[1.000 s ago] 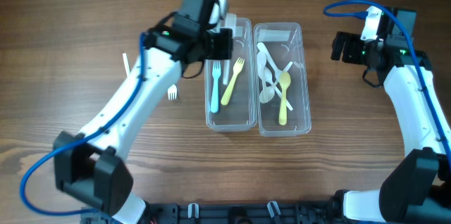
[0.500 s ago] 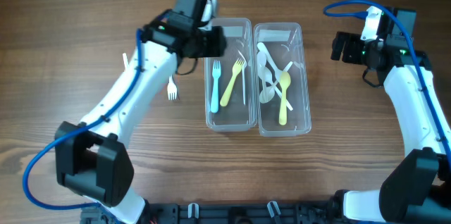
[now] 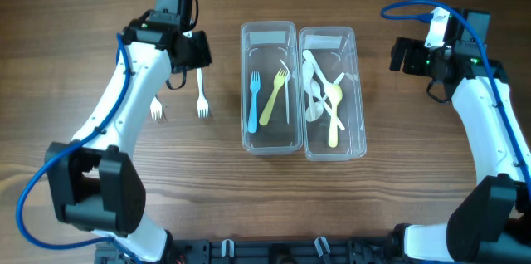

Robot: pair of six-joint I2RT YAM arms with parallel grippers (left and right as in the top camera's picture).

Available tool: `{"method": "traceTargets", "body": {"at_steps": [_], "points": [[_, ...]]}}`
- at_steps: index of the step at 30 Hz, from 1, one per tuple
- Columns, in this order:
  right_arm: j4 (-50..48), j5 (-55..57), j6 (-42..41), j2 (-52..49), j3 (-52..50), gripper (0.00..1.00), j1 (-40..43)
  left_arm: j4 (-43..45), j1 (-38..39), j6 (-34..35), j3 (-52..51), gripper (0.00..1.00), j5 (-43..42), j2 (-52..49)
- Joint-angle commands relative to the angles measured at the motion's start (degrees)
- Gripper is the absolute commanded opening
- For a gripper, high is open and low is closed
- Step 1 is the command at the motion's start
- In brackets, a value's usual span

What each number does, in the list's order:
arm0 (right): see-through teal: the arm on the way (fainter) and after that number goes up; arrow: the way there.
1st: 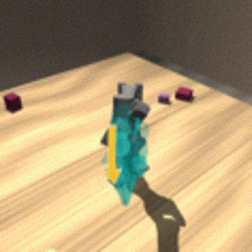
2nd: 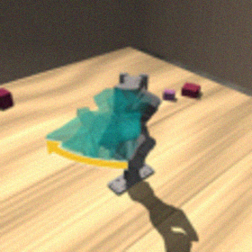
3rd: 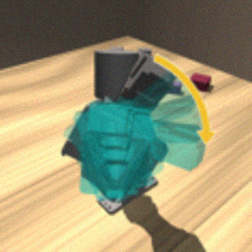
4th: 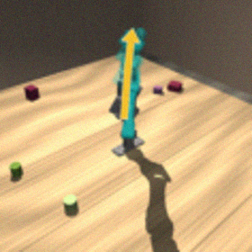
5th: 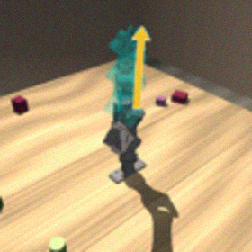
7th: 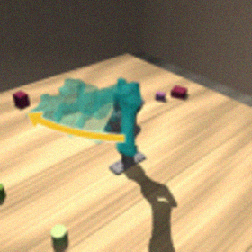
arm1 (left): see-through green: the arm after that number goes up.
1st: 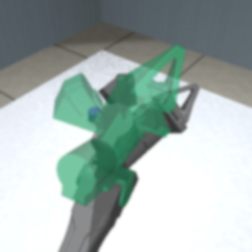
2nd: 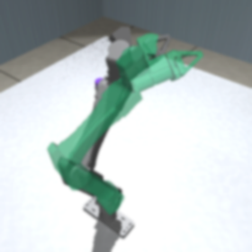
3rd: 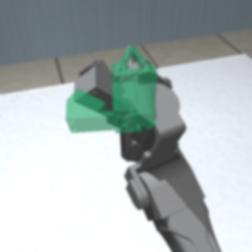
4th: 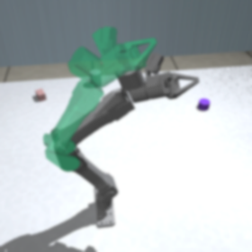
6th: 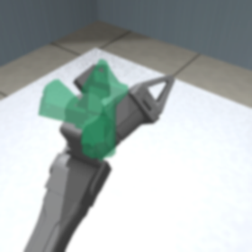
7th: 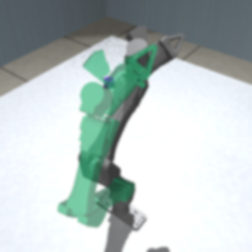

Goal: Pack container

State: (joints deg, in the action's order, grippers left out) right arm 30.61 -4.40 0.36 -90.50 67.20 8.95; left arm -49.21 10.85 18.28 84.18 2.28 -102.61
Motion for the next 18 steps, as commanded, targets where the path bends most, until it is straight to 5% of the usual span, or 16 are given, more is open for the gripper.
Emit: {"method": "traceTargets", "body": {"at_steps": [1, 18], "points": [[-0.15, 0.57, 1.01, 0.81, -0.37, 1.0, 0.07, 1.75, -0.17, 2.03, -4.11, 0.38, 3.61, -4.17], [-0.17, 0.57, 0.98, 0.83, -0.37, 1.0, 0.07, 7.67, -0.15, 4.7, -6.08, 0.47, 3.58, -15.43]]}}
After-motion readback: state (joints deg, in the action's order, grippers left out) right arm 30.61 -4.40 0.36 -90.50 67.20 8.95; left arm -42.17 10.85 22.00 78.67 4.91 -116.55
